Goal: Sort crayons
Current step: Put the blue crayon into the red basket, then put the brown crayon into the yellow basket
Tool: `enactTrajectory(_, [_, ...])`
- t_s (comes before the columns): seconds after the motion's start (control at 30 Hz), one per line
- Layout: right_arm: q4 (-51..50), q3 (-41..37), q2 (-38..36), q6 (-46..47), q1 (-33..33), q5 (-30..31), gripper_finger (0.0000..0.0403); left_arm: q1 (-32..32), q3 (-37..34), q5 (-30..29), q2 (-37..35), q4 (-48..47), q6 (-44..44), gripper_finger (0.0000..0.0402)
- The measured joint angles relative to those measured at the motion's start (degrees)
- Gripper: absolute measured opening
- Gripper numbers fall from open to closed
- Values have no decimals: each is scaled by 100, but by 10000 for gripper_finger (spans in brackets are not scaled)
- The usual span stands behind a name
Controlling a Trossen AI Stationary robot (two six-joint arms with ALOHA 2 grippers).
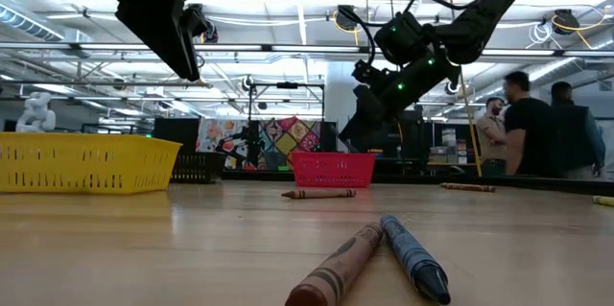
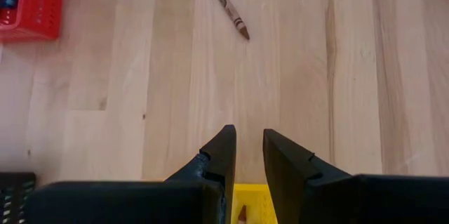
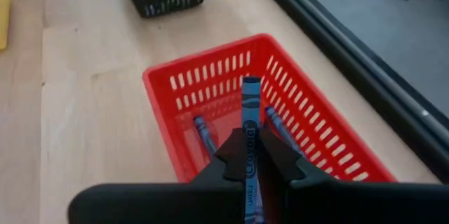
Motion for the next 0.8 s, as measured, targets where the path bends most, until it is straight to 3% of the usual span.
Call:
enactTrajectory(0.17, [-119,248,0,-78,-1,-22,0,1,0,0,0,7,-2,73])
enactTrajectory(0.4, [-1166,877,0,-549,-1,-9,26,0,0,-1,0,7,-16,73])
enactTrajectory(0.8, [-1248,998,121,-554,-3,3,52,0,0,-2,0,7,-13,73])
